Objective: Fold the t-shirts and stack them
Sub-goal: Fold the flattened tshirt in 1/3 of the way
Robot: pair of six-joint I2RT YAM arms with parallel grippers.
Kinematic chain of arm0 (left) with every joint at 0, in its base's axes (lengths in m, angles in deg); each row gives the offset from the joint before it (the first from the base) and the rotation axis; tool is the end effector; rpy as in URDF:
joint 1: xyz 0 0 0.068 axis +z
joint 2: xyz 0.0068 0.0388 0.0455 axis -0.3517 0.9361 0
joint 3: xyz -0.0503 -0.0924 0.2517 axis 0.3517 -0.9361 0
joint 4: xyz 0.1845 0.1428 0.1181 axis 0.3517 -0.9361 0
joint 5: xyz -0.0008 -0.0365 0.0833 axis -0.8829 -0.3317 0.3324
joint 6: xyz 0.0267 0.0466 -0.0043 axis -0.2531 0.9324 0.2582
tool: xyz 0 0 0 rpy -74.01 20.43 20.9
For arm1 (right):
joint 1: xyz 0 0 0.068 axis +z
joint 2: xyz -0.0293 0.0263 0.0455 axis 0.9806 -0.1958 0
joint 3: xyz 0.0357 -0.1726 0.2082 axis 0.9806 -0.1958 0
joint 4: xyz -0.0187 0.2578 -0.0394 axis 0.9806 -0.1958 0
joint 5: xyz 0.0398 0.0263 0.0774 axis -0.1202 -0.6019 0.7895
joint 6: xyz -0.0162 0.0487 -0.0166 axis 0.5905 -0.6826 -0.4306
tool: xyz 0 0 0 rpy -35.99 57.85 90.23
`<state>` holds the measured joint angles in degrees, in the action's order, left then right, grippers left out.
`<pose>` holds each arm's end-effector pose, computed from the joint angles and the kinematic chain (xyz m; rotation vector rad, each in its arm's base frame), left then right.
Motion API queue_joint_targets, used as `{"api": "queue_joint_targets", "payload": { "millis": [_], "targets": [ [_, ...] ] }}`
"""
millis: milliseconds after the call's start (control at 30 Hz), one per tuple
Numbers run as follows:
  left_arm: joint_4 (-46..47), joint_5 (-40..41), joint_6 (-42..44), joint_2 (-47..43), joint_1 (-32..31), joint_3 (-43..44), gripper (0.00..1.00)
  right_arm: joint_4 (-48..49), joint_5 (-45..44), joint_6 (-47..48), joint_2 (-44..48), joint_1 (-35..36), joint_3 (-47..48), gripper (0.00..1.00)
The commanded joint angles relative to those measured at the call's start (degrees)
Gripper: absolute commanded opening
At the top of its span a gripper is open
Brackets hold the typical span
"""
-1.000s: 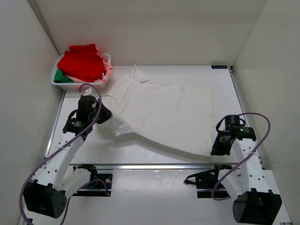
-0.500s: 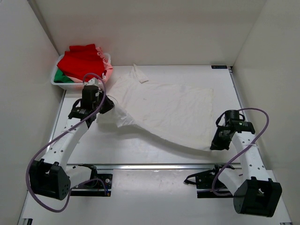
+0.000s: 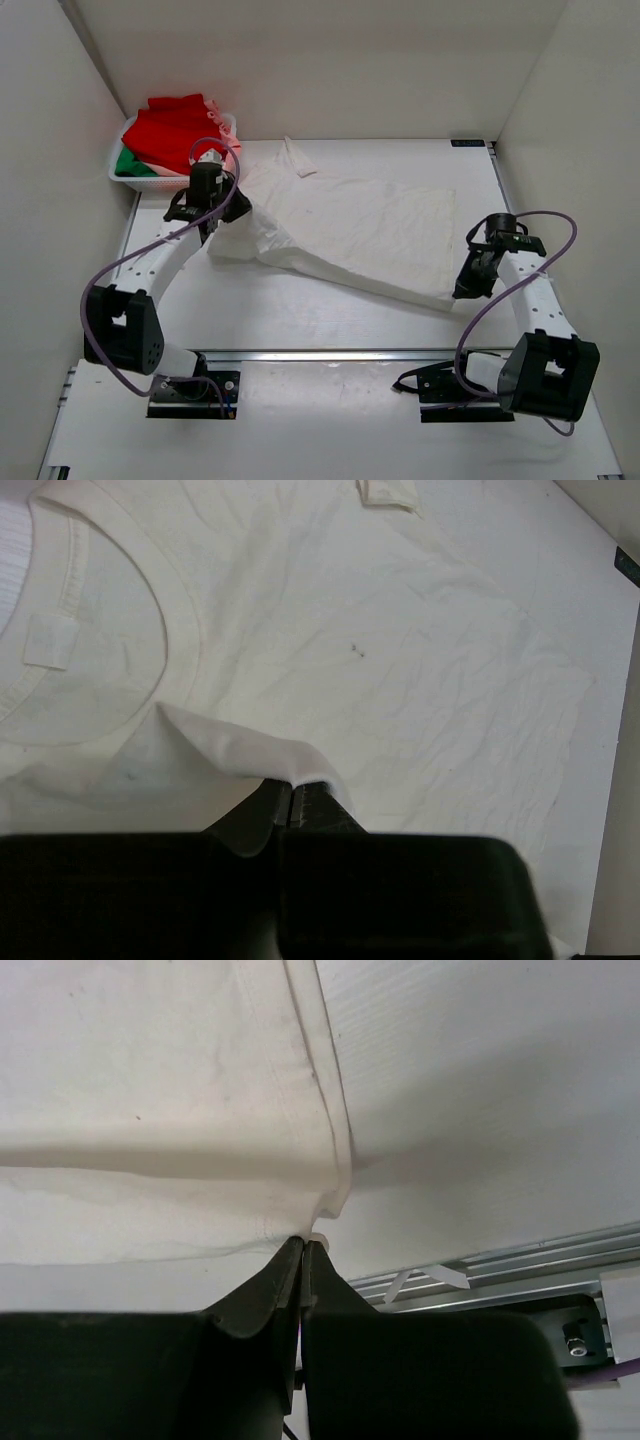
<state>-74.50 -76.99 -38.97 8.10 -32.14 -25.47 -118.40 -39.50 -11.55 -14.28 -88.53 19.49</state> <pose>0.3080 -0.0647 0.2824 -0.4917 2.2226 -0.5216 0.1914 -0.0294 0.2328 0.7316 2.7965 0.1835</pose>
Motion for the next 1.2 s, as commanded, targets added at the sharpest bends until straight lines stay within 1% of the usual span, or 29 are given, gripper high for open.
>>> {"api": "queue_joint_targets", "payload": {
  "millis": [0, 267, 400, 533, 567, 600, 633, 667, 733, 767, 800, 867, 933, 1000, 1100, 1167],
  "targets": [
    [3.7, -0.9, 0.5, 1.6, 0.5, 3.3, 0.0, 3.2, -0.5, 0.8, -2.1, -0.4, 2.4, 0.0],
    [6.5, -0.9, 0.6, 8.9, 0.7, 6.2, 0.0, 7.7, 0.3, 0.5, -10.2, 0.0, 4.5, 0.0],
    [6.0, 0.3, 1.3, 12.7, 0.7, 8.5, 0.0, 9.9, 1.4, 0.1, -13.8, -0.6, 6.5, 0.0],
    [8.1, 1.2, -0.8, 15.0, 1.4, 8.8, 0.05, 13.3, 2.0, -1.3, -16.7, -1.4, 7.8, 0.02],
    [8.7, 1.0, -1.3, 15.0, 1.4, 9.1, 0.08, 14.2, 2.7, -1.3, -17.0, -1.9, 7.4, 0.04],
    [9.0, 1.0, -2.0, 16.1, 1.8, 9.7, 0.16, 15.8, 3.3, -1.9, -17.5, -2.4, 7.9, 0.03],
    [9.2, 0.6, -2.3, 17.1, 2.0, 9.9, 0.2, 16.4, 3.5, -2.2, -18.0, -2.9, 7.7, 0.04],
    [9.0, 0.9, -2.6, 17.6, 2.1, 12.0, 0.23, 17.8, 4.6, -2.7, -18.5, -2.9, 7.6, 0.05],
    [7.4, 0.6, -3.0, 20.5, 2.4, 14.5, 0.43, 19.3, 5.6, -4.2, -19.0, -3.8, 7.2, 0.08],
    [7.0, 0.7, -3.2, 21.0, 2.3, 16.1, 0.46, 19.6, 6.2, -4.8, -19.6, -3.7, 6.8, 0.1],
    [7.2, 0.5, -3.7, 22.6, 2.4, 16.9, 0.55, 21.1, 6.4, -6.1, -19.2, -4.0, 5.9, 0.13],
    [7.8, 0.1, -4.6, 23.2, 2.4, 17.2, 0.59, 23.3, 5.6, -7.0, -18.2, -3.3, 5.8, 0.15],
    [9.0, 0.3, -4.6, 23.5, 2.6, 17.7, 0.69, 24.1, 4.1, -6.4, -17.2, -2.5, 5.3, 0.16],
    [8.5, 0.7, -3.8, 23.4, 3.3, 18.6, 0.74, 22.7, 3.3, -5.1, -17.8, -1.7, 6.4, 0.18],
    [3.8, -0.1, -1.0, 21.9, 3.4, 19.1, 0.77, 19.8, 1.0, -3.8, -17.6, -0.6, 7.2, 0.19],
    [0.7, -0.3, 1.2, 19.9, 3.6, 17.5, 0.78, 18.6, -0.1, -2.7, -16.5, 0.4, 6.7, 0.23]
  ]
}}
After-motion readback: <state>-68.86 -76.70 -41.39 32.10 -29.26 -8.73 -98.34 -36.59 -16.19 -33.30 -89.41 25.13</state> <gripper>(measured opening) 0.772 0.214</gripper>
